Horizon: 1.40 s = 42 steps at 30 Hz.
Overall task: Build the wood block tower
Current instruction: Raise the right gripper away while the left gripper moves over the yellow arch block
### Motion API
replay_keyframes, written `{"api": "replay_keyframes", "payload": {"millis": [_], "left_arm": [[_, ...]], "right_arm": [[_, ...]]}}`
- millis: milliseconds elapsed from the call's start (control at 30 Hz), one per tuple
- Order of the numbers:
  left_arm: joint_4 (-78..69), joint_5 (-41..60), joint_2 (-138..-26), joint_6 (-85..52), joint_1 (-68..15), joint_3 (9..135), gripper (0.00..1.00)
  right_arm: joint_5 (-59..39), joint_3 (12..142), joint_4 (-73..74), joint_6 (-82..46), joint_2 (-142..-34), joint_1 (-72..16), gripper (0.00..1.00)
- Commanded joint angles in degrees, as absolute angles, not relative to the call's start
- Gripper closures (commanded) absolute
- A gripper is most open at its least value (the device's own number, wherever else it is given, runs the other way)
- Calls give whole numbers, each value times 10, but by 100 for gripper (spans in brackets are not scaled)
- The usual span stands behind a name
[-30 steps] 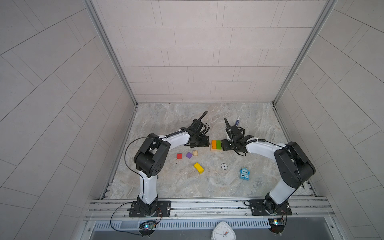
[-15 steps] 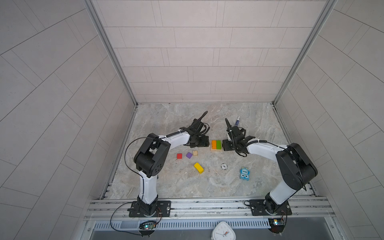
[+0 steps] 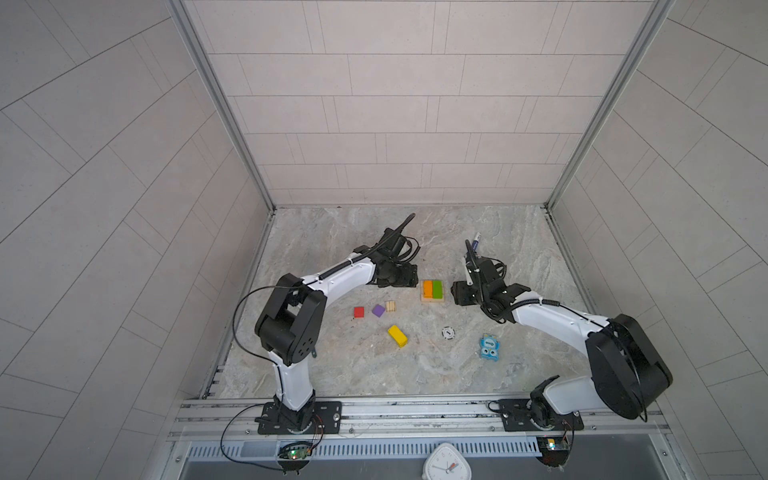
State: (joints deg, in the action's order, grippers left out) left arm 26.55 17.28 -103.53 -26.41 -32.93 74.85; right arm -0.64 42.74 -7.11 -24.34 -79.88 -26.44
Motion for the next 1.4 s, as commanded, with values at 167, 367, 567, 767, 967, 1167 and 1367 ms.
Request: {"api": "replay_keyframes", "payload": {"millis": [167,367,567,767,967,1167,1367], "left_arm": [[328,169,-911,-214,-331,673,15],[339,173,-832,-201,-347,595,16],[325,129,-771,-200,-393,520,13],[284,115,-732,-206,-437,465,10],[270,94,-746,-193,-467,444,9],[260,60,-777,-169,-478,448,9],[245,55,-810,-156,-482,453,9]], "right_arm": [[-65,390,-83,-215,-710,-271,29],[-110,377,-84,-183,-653,-282,27],[-134,359,-73,-180,-588,-286,6],[-141,371,-115,-187,-546,-287,1],[-137,376,-146,-193,-521,-287,1],[-145,376,-153,-196,-520,-287,1],[-141,383,-163,-193,-520,-287,1]]}}
